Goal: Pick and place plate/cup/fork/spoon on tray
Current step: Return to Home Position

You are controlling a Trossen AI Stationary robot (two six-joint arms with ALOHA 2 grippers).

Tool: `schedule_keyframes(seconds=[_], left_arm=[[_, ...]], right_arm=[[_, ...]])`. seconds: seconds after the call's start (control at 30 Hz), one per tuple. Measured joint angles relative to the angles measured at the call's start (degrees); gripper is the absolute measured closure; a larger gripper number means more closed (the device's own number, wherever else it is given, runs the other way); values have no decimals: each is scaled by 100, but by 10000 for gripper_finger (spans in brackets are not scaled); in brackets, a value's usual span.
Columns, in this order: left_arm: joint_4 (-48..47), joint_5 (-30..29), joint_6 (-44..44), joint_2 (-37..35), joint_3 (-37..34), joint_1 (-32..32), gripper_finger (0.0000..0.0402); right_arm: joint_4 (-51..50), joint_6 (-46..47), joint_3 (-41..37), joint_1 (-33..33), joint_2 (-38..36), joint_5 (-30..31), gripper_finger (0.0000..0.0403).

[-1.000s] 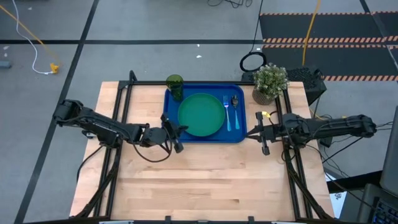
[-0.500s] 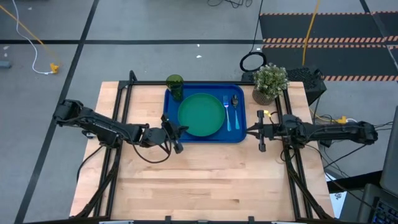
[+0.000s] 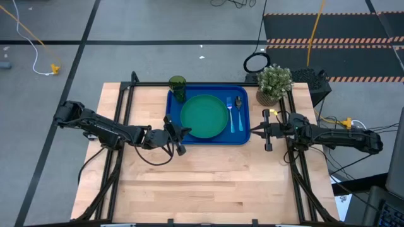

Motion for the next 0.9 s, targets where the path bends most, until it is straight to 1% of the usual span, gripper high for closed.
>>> schedule_keyframes(seconds=[0.1,0.23,0.3,0.33,0.4,0.47,0.57,0.6,0.7,0.77,0.83,0.9], left_arm=[[2,-31,4,0,0,0,383],[2,-47,7,-1,0,5,382],[2,-53,5,0,0,11,383],[3,-61,4,0,1,11,382],[2,-108,2,0,2,11,383],[2,-133,2,0,2,11,382],[2,-136,0,0,2,9,383],[2,-139,0,0,2,9,382],[2,-142,-2,0,2,9,383],[0,-146,-2,0,2,11,383],[2,-152,-2,0,2,11,382],[2,-152,-2,0,4,9,383]], right_arm=[[186,77,-98,-24,1,215,403],[858,119,-420,-22,6,904,403],[743,206,-438,-5,8,1312,403],[713,248,-439,18,35,1414,403],[575,310,-444,105,62,1475,403],[605,323,-444,202,58,1325,403],[736,399,-446,413,4,1380,403],[761,426,-447,504,-4,1471,403],[600,528,-411,854,3,2063,403],[567,519,-404,1083,5,2252,403],[563,551,-404,1281,3,2234,403],[563,636,-406,1424,1,2092,403]])
